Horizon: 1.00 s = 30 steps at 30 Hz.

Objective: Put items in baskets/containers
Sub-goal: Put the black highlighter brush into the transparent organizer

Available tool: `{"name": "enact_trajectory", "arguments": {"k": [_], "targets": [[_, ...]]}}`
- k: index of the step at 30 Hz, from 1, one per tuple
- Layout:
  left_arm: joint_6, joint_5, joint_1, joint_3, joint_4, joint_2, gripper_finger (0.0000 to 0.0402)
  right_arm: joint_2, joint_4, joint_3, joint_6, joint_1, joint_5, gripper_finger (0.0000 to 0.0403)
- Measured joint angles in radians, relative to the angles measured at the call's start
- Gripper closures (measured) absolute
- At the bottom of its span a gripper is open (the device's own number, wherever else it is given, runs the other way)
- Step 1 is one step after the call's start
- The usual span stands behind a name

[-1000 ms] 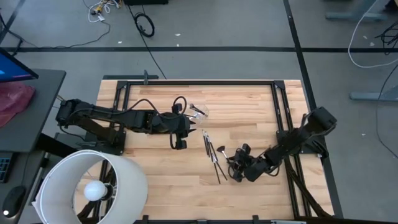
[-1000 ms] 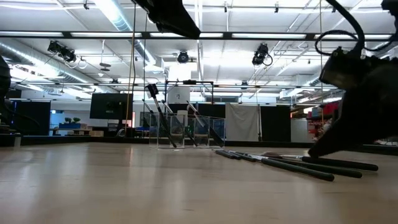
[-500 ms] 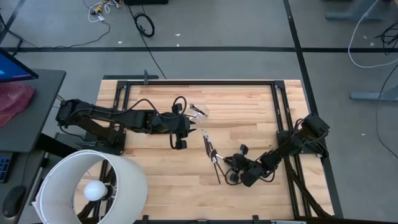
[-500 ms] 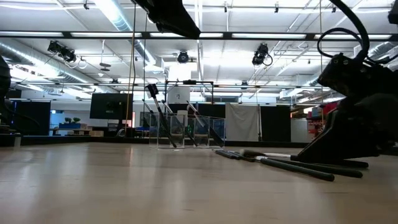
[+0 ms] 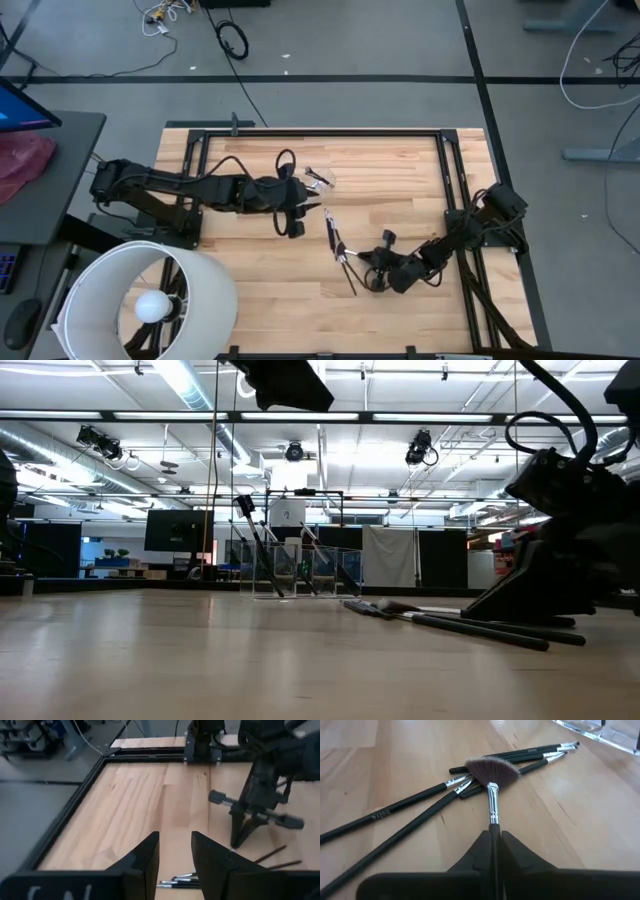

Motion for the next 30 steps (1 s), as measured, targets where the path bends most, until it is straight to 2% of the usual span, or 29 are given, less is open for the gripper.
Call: {"name": "enact_trajectory", "arguments": {"k": [4,9,14,19,25,30], "targets": [[-0.053,0.095,0.012,-0.006,-0.052,0.042,0.0285,-0.015,0.019,0.0,-0.053,-0.019,-0.007,0.0385],[0.015,0.251,0.001,-0.022,-0.03,0.173,0.0285,-0.015,0.037,0.001,-0.08,-0.054,-0.008,0.0386],[0.106,0.222,-0.013,-0.021,0.076,0.3,0.0285,-0.015,0.091,-0.001,-0.098,-0.095,-0.012,0.0387],[0.219,0.215,-0.013,-0.02,0.187,0.383,0.0285,-0.016,0.227,0.001,-0.107,-0.152,-0.114,0.0387],[0.23,0.217,-0.014,-0.02,0.202,0.398,0.0283,-0.018,0.31,0.003,-0.106,-0.222,-0.205,0.0387],[0.24,0.245,-0.013,-0.02,0.214,0.399,0.0259,-0.018,0.321,0.003,-0.105,-0.266,-0.261,0.0387]]}}
